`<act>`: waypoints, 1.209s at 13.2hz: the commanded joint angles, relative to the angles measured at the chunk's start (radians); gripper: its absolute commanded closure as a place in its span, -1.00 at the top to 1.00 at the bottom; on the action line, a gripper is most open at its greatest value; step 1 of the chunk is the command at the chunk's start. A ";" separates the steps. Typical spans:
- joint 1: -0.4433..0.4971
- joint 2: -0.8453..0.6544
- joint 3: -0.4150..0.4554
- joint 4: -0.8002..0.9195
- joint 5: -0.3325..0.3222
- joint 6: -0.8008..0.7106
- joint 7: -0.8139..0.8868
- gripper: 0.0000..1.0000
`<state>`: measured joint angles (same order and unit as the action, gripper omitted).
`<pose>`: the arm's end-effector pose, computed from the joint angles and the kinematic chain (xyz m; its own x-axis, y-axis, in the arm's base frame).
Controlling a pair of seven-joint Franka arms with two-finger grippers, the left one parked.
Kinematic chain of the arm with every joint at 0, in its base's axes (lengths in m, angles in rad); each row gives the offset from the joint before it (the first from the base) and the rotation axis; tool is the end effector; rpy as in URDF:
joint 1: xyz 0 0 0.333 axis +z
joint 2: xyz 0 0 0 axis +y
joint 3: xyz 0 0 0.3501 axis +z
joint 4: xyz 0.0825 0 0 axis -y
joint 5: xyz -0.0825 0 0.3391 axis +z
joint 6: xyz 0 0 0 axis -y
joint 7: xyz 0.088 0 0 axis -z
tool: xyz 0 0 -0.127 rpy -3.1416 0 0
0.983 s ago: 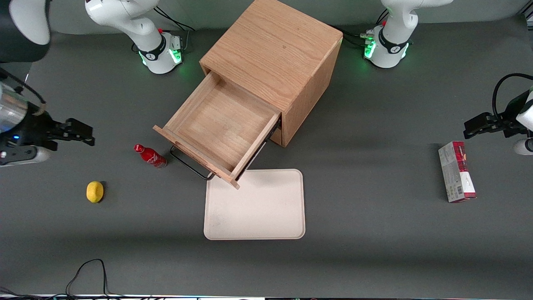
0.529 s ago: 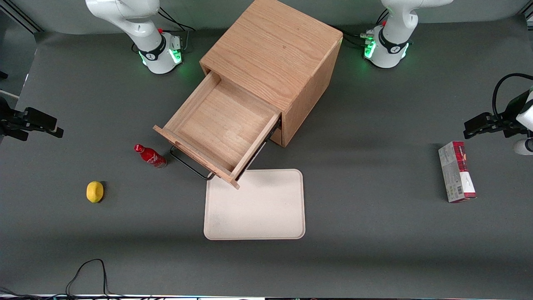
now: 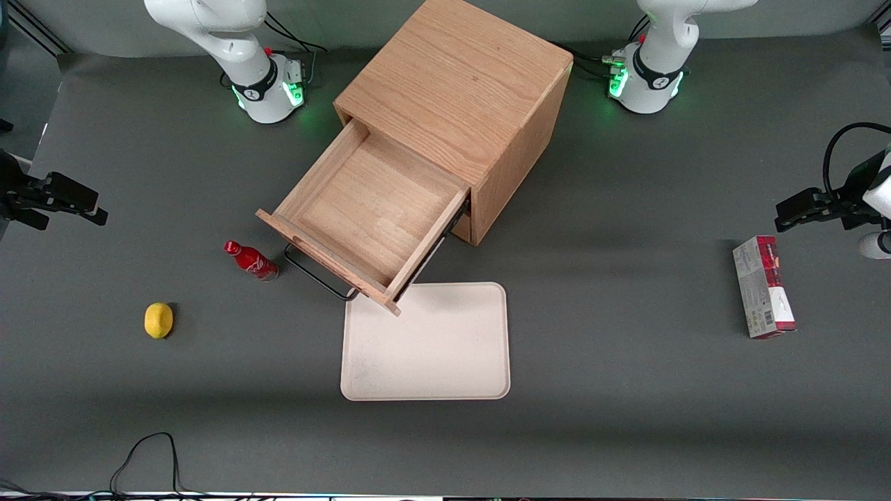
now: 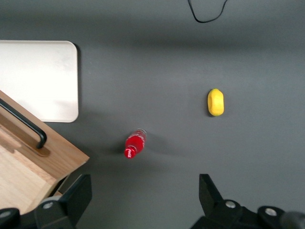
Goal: Open upper drawer
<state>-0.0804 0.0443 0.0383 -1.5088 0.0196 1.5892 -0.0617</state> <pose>0.5276 -0.0203 0.6439 0.9991 0.0192 0.0374 0.0199 -0.9996 -0.0190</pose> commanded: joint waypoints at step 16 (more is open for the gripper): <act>0.073 0.017 -0.069 0.009 -0.043 0.009 0.033 1.00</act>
<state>-0.0242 0.0520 -0.0195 -1.5268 -0.0019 1.5976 -0.0567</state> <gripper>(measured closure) 0.000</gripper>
